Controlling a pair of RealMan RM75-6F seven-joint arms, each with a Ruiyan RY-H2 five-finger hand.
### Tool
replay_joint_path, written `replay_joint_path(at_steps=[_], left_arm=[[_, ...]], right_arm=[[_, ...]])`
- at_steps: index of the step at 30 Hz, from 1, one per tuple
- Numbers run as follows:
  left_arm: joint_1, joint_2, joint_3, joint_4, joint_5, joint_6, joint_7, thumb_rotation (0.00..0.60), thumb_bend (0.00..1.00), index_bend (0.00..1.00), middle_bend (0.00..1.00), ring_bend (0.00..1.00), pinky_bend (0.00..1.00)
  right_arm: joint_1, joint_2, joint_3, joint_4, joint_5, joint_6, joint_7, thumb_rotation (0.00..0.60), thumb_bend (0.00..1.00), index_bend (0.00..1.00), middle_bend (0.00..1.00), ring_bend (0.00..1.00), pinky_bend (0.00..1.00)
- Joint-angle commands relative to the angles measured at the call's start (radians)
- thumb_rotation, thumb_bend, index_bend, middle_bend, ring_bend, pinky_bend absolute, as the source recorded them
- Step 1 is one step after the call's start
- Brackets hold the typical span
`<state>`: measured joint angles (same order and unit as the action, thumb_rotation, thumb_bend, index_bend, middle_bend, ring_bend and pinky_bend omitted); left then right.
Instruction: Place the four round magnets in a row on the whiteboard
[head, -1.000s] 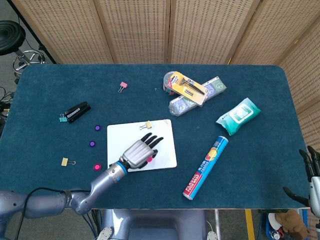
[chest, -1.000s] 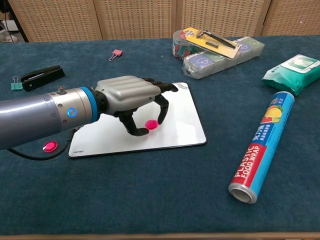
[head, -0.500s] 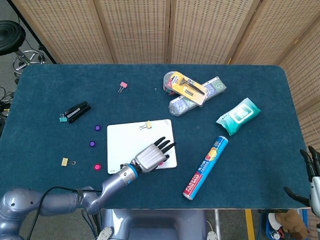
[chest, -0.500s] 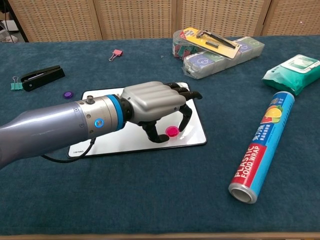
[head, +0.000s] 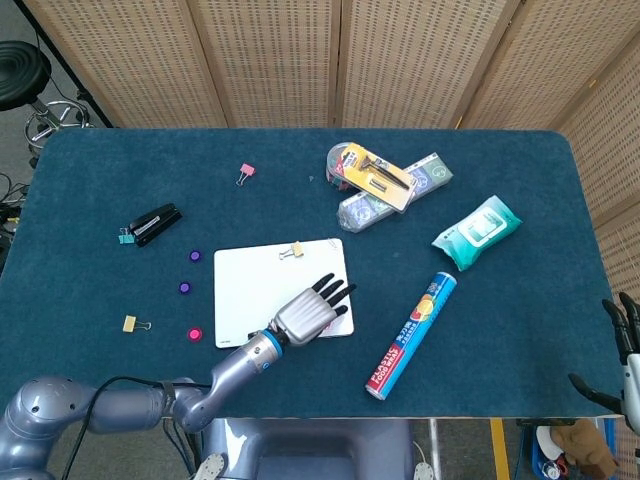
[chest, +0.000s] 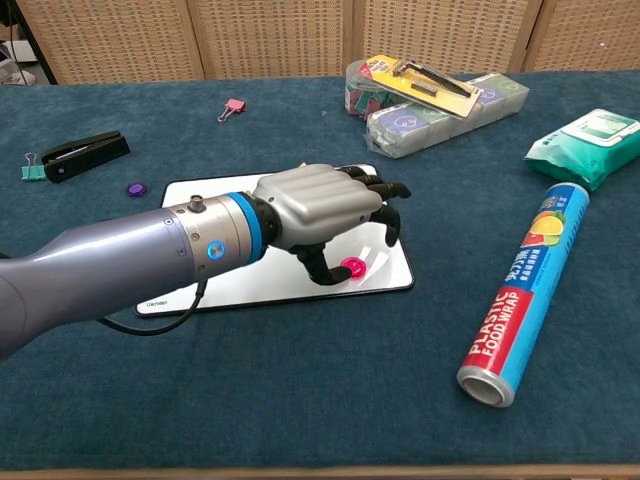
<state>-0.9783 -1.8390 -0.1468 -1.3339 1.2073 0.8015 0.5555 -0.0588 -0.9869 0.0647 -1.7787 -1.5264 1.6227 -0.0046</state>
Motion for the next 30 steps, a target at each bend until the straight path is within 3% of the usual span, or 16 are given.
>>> replay_joint_path(at_steps=[1,7,14,20,30], left_arm=[[0.010,0.025,-0.005,-0.030,-0.012,0.015,-0.001,0.600,0.37,0.30,0.00,0.00,0.00],[0.052,0.201,0.019,-0.205,-0.069,0.025,0.023,0.600,0.37,0.31,0.00,0.00,0.00],[0.135,0.410,0.097,-0.356,-0.041,0.092,0.008,0.600,0.37,0.36,0.00,0.00,0.00],[0.212,0.485,0.158,-0.355,0.032,0.151,-0.074,0.600,0.37,0.40,0.00,0.00,0.00],[0.298,0.519,0.212,-0.318,0.124,0.223,-0.173,0.600,0.37,0.41,0.00,0.00,0.00]], right_arm=[[-0.001,0.001,-0.001,-0.001,-0.002,0.002,0.001,0.600,0.00,0.00,0.00,0.00,0.00],[-0.003,0.001,-0.004,-0.002,-0.009,0.004,0.004,0.600,0.00,0.00,0.00,0.00,0.00],[0.000,-0.004,-0.014,-0.012,-0.028,-0.001,-0.012,0.600,0.00,0.00,0.00,0.00,0.00],[0.001,-0.010,-0.022,-0.016,-0.038,-0.009,-0.030,0.600,0.00,0.00,0.00,0.00,0.00],[0.004,-0.011,-0.026,-0.022,-0.041,-0.015,-0.034,0.600,0.00,0.00,0.00,0.00,0.00]])
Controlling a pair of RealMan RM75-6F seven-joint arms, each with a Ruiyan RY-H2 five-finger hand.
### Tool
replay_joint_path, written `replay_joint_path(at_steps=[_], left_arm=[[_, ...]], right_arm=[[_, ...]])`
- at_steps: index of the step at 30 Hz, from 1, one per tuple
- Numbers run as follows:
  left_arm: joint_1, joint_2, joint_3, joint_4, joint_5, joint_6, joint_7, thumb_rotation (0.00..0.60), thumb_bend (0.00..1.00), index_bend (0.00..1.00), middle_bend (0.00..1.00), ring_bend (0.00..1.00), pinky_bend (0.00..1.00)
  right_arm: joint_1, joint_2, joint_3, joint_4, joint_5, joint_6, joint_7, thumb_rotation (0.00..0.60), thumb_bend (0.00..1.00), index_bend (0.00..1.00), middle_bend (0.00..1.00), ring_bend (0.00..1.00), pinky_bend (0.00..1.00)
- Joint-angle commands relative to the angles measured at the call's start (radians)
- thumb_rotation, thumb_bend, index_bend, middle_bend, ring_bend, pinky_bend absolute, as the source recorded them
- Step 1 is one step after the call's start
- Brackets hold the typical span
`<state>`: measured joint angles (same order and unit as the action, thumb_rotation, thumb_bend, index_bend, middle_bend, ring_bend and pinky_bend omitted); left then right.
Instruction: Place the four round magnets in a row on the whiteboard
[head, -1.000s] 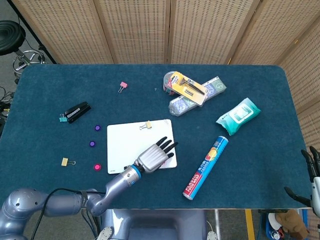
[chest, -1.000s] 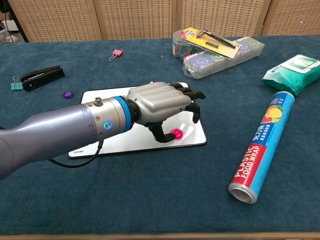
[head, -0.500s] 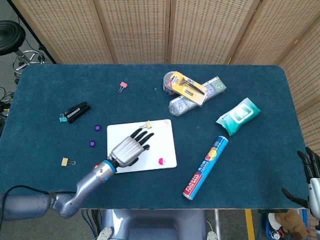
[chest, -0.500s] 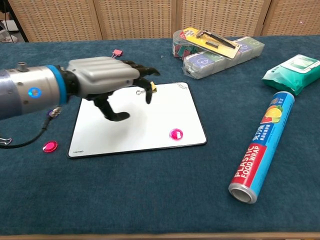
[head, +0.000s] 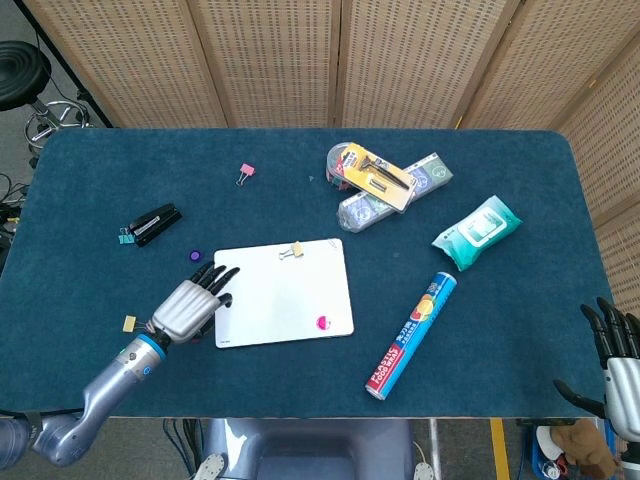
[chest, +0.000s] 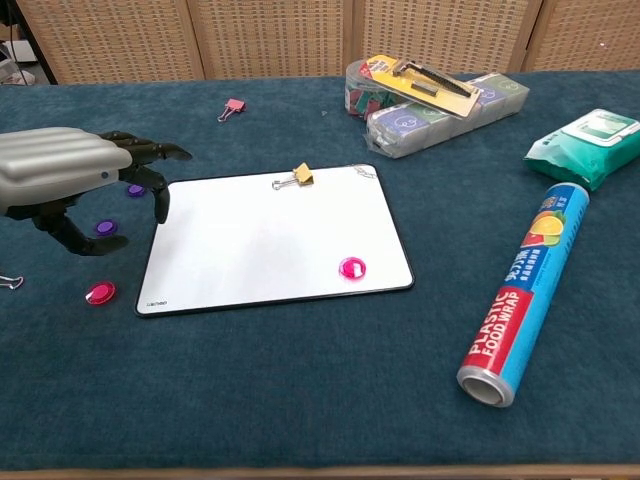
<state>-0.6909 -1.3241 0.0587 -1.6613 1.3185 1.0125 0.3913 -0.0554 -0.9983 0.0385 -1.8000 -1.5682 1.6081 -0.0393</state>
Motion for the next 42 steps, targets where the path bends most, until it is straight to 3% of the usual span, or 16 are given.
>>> replay_joint_path(at_steps=[1,12,42], left_arm=[[0.019,0.004,0.011,0.017,0.023,0.021,-0.013,0.600,0.37,0.40,0.00,0.00,0.00],[0.092,-0.006,0.063,0.097,0.104,0.039,-0.131,0.600,0.35,0.36,0.00,0.00,0.00],[0.173,-0.087,0.066,0.272,0.211,0.065,-0.240,0.600,0.31,0.36,0.00,0.00,0.00]], right_arm=[[0.000,0.000,0.000,-0.001,0.001,-0.001,0.001,0.600,0.00,0.00,0.00,0.00,0.00],[0.001,0.008,-0.002,-0.007,0.000,-0.002,0.015,0.600,0.00,0.00,0.00,0.00,0.00],[0.003,0.014,-0.003,-0.013,0.002,-0.007,0.020,0.600,0.00,0.00,0.00,0.00,0.00]])
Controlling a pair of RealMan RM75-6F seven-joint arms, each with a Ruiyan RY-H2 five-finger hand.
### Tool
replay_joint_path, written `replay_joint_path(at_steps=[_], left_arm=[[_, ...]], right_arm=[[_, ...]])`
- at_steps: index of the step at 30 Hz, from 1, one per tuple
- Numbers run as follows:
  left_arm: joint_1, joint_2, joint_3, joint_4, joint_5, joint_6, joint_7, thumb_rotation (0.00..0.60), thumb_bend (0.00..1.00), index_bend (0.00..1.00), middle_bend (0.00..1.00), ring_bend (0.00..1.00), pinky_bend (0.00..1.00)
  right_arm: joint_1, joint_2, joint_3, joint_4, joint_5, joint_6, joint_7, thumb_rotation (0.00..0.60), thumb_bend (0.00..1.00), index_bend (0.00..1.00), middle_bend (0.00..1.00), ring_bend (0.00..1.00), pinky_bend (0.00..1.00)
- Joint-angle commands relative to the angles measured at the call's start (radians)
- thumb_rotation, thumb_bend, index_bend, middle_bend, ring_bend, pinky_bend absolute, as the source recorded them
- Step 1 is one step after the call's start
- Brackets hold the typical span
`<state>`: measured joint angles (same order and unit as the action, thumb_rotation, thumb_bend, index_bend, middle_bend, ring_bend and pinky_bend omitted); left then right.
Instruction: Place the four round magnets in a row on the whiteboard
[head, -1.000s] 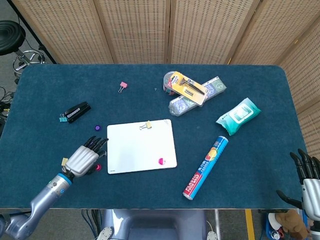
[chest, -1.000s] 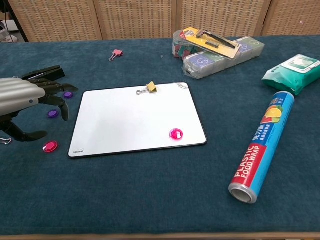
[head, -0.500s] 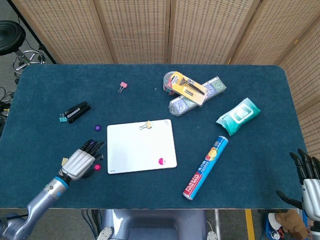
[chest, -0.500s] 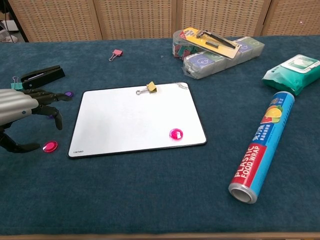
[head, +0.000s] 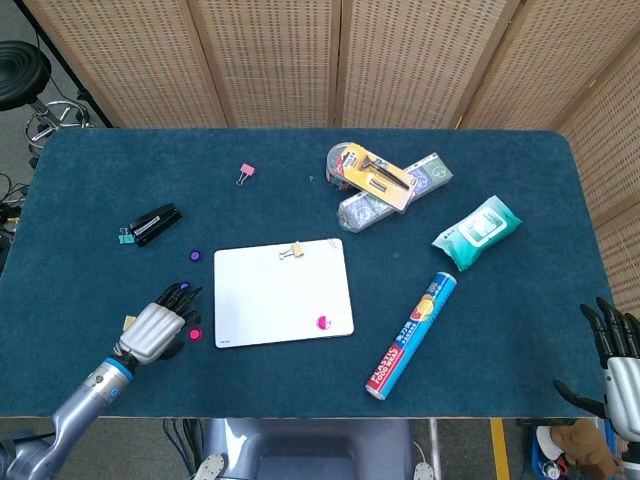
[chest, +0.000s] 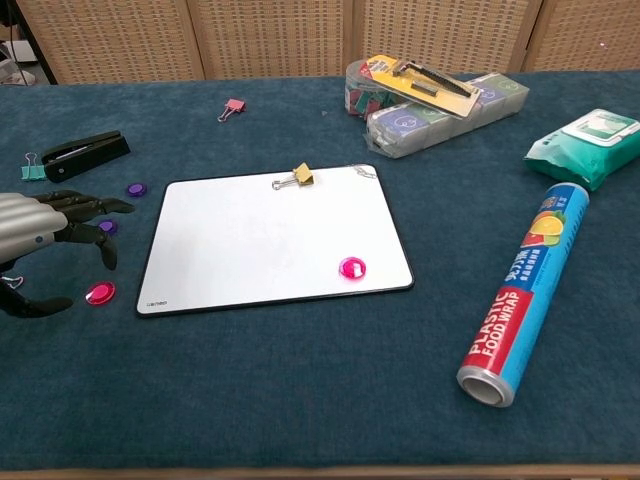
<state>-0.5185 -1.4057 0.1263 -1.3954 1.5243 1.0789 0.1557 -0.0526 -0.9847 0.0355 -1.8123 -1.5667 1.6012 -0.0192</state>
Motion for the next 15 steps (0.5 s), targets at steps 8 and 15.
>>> replay_joint_path(at_steps=[8,15], left_arm=[[0.006,-0.023,-0.009,0.026,0.004,-0.020,-0.005,0.600,0.31,0.38,0.00,0.00,0.00],[0.015,-0.041,-0.022,0.036,-0.003,-0.019,-0.003,0.600,0.31,0.39,0.00,0.00,0.00]], right_arm=[[0.001,0.002,0.001,-0.001,0.004,-0.003,0.002,0.600,0.00,0.00,0.00,0.00,0.00],[0.003,0.002,0.001,-0.001,0.005,-0.006,0.001,0.600,0.00,0.00,0.00,0.00,0.00]])
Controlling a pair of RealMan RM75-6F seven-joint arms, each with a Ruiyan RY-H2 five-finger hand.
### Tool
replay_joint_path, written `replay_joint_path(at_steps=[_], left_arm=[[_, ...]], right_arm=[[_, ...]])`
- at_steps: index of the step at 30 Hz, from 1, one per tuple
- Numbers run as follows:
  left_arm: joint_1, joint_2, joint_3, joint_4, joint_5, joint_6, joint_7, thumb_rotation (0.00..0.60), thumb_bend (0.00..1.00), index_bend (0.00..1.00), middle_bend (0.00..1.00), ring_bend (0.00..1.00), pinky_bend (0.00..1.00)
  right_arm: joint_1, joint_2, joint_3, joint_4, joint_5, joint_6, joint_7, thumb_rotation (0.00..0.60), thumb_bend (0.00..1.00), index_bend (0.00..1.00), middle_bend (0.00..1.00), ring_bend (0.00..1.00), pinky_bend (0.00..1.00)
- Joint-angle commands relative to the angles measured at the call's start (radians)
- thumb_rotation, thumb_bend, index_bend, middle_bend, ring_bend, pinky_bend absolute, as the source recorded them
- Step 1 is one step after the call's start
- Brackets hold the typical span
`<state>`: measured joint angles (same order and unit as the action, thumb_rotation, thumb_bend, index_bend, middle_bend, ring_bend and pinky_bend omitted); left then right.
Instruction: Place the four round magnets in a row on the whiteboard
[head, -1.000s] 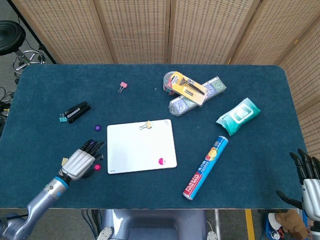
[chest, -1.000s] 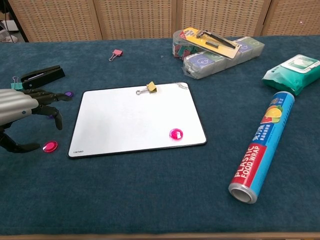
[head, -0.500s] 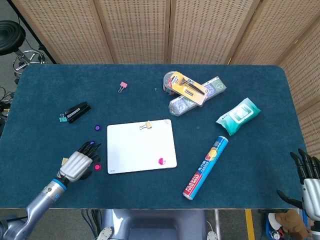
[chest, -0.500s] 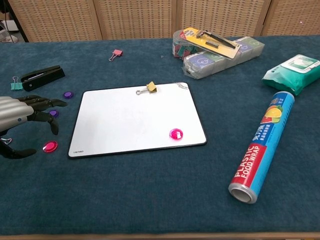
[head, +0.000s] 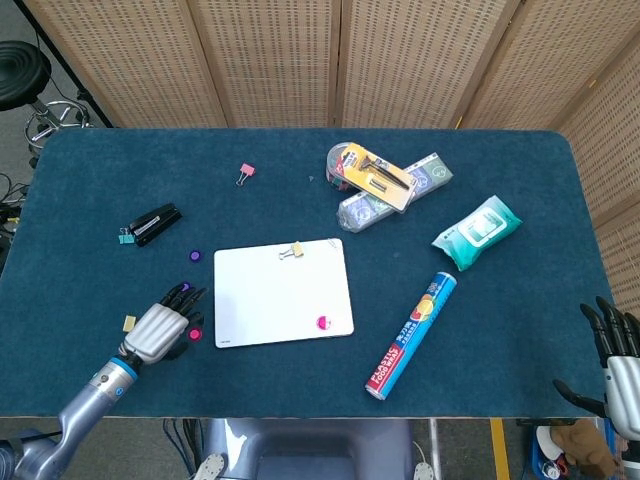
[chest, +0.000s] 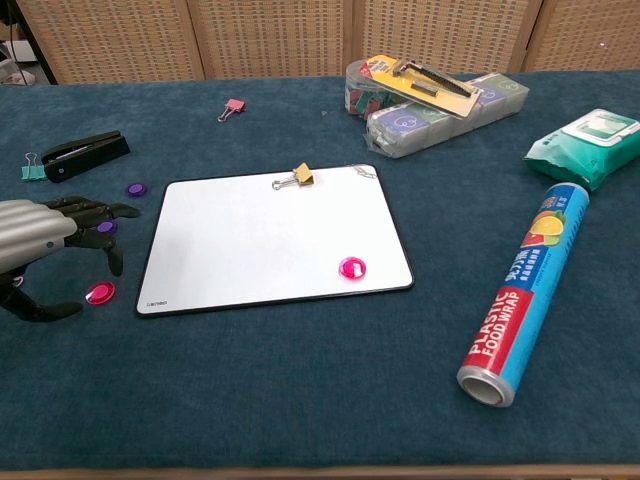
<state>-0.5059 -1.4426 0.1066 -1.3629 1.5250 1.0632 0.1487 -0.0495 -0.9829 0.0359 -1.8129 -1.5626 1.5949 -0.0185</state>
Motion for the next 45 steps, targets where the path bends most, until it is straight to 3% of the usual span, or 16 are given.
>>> replay_joint_path(at_steps=[1,13,23,31,38,45], left_arm=[[0.003,-0.005,-0.004,0.004,-0.006,-0.004,0.007,0.600,0.31,0.39,0.00,0.00,0.00],[0.005,-0.017,-0.006,0.018,0.001,-0.021,0.002,0.600,0.31,0.42,0.00,0.00,0.00],[0.012,-0.028,-0.016,0.032,-0.002,-0.017,0.009,0.600,0.35,0.57,0.00,0.00,0.00],[0.011,-0.023,-0.024,0.020,-0.003,-0.020,0.005,0.600,0.36,0.57,0.00,0.00,0.00],[-0.018,-0.006,-0.054,-0.041,-0.002,-0.033,0.003,0.600,0.36,0.57,0.00,0.00,0.00],[-0.097,-0.034,-0.128,-0.107,-0.052,-0.114,0.075,0.600,0.36,0.57,0.00,0.00,0.00]], right_arm=[[0.000,0.000,0.001,0.000,0.002,0.000,0.001,0.600,0.00,0.00,0.00,0.00,0.00],[0.001,0.003,0.001,-0.002,0.004,-0.003,0.003,0.600,0.00,0.00,0.00,0.00,0.00],[0.002,0.004,0.001,-0.003,0.005,-0.004,0.005,0.600,0.00,0.00,0.00,0.00,0.00],[0.003,0.006,0.000,-0.004,0.006,-0.005,0.007,0.600,0.00,0.00,0.00,0.00,0.00],[0.003,0.008,0.000,-0.005,0.005,-0.006,0.009,0.600,0.00,0.00,0.00,0.00,0.00],[0.005,0.007,0.002,-0.005,0.011,-0.010,0.007,0.600,0.00,0.00,0.00,0.00,0.00]])
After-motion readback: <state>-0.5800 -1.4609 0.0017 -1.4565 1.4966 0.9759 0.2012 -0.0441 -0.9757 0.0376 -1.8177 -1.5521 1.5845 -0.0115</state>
